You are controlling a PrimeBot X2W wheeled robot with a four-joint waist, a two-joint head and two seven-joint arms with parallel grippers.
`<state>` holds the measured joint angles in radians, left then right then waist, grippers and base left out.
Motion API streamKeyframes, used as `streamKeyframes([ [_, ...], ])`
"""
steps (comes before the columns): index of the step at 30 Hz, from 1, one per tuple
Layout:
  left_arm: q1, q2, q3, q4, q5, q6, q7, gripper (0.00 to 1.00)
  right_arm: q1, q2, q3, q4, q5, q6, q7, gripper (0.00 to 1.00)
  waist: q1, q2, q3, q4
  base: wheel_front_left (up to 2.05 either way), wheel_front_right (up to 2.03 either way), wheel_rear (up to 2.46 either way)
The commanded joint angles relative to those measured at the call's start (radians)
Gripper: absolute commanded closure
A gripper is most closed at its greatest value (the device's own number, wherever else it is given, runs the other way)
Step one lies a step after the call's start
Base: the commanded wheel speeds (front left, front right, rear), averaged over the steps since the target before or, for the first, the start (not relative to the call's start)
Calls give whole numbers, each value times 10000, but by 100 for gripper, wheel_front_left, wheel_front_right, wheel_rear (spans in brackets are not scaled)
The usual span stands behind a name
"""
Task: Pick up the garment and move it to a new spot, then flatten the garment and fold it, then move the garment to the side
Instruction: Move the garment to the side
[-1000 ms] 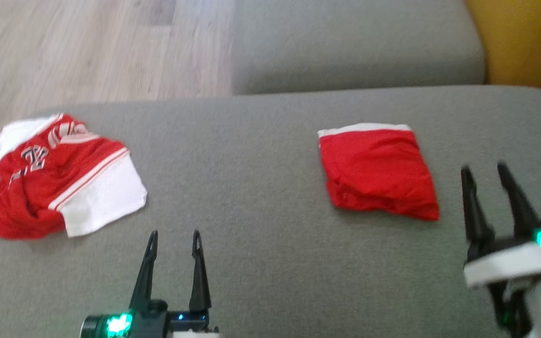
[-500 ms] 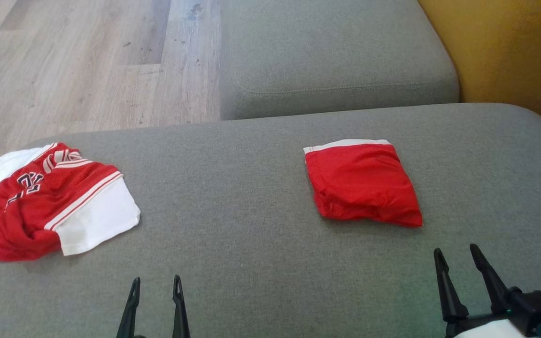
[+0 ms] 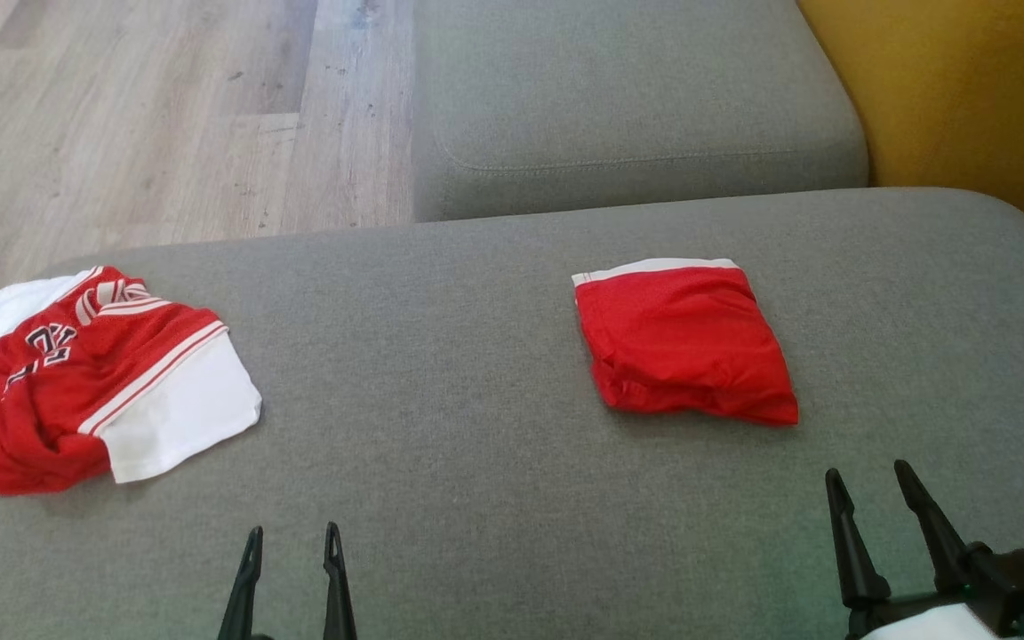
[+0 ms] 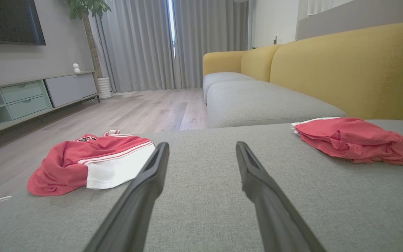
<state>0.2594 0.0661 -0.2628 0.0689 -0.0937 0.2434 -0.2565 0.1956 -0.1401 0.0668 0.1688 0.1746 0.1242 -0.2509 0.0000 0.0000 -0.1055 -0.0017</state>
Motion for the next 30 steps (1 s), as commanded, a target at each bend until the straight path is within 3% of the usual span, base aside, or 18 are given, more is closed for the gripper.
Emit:
streamKeyframes([
  [1, -446, -123, 340, -280, 75, 35, -53, 0, -277, -240, 180, -344, -73, 65, -108, 0, 0, 0, 18, -9, 0, 0, 0],
  [12, -641, -152, 181, -96, 85, -44, -53, 0, -363, -459, 70, -372, -196, 65, -108, 0, 0, 0, 278, 18, 0, 0, 0],
  [20, -1055, -156, -297, -173, 119, -116, -53, 0, -1125, -903, 178, 123, 102, 65, -108, 0, 0, 0, 1076, 130, 0, 0, 0],
  [25, -1820, -157, -726, -345, 300, -563, -53, 0, -2724, -1621, 923, 1100, 1325, 65, 626, 0, 0, 0, 2066, 283, 0, 0, 0],
  [30, -2486, -157, -901, -495, 248, -601, -53, 0, -4609, -2546, 1532, 1981, 2801, 65, 2202, 0, 0, 0, 2767, 440, 0, 0, 0],
])
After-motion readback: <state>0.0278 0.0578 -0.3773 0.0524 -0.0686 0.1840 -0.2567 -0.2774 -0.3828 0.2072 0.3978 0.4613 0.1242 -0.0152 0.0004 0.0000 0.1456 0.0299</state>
